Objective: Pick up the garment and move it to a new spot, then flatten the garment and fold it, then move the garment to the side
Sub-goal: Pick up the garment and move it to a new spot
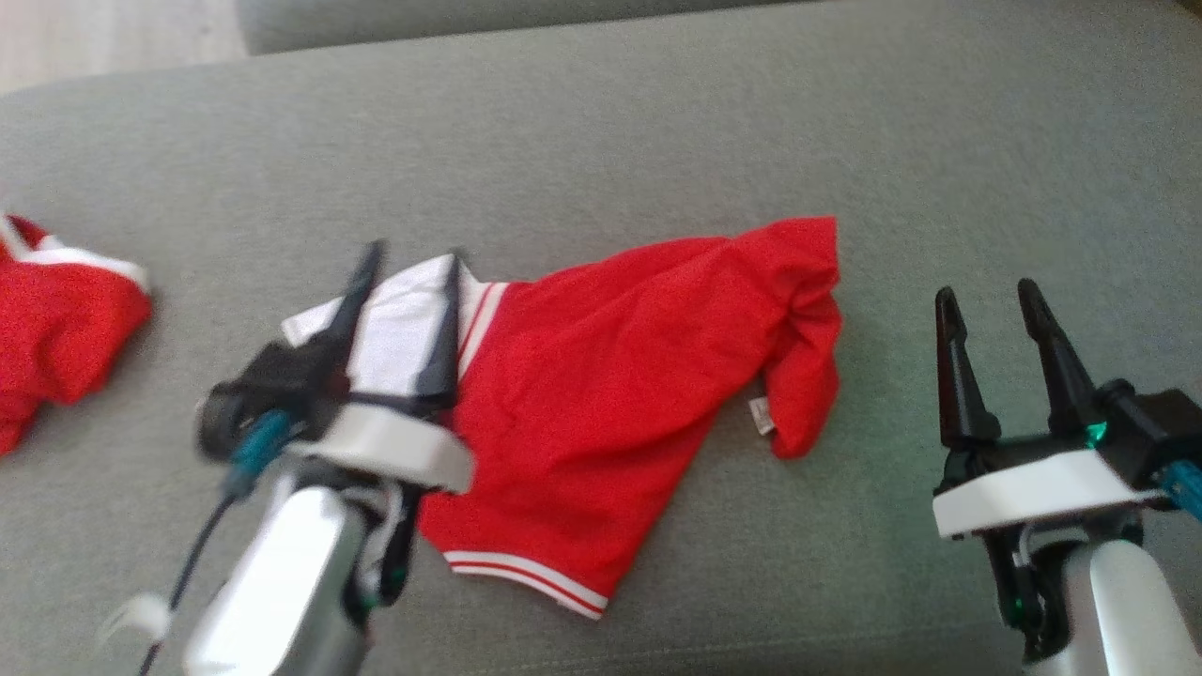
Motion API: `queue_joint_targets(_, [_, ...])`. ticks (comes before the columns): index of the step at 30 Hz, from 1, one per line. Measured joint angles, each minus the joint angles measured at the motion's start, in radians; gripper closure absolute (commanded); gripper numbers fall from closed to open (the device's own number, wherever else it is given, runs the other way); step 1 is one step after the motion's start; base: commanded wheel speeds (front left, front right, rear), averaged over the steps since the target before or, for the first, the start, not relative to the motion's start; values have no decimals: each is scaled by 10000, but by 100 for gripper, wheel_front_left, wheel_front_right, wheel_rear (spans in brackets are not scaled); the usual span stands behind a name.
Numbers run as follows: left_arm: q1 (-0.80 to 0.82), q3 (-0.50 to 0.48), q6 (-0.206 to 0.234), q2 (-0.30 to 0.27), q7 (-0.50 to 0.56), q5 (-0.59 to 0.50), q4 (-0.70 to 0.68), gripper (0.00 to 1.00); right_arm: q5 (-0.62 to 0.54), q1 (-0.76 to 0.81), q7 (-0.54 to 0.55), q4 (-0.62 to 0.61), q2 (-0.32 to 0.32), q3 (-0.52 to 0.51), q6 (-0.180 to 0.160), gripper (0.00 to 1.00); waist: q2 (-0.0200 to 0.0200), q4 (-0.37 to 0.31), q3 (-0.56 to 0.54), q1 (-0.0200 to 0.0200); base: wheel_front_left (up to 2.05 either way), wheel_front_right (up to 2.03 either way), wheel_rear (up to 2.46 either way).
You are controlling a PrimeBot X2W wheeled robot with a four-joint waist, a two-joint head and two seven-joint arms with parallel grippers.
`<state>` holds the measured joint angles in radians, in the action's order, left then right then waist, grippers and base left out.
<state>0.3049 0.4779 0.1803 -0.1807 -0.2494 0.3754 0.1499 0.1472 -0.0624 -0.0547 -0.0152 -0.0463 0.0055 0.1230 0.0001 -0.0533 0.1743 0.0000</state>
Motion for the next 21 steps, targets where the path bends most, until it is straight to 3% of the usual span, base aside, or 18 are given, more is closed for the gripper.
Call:
queue_joint_targets(3, [-690,-648,228,-268,-2,-19,-349,0,-107,232,155,-35,0,-4,0,0,0,288,-249,0,0,0,0])
queue_joint_targets(7, [-1208,-1106,207,-443,-2,-71,-499,0,-234,435,263,-31,0,-15,0,0,0,518,-485,0,0,0,0])
queue_joint_targets(16, [-2336,-1674,-447,-579,-2,-58,-506,0,-345,865,552,-15,0,-13,0,0,0,741,-1111,0,0,0,0])
queue_joint_targets(21, [-2848,-1659,-583,-581,-2,-58,-430,0,-430,1246,654,12,2,31,0,0,0,674,-1458,0,0,0,0])
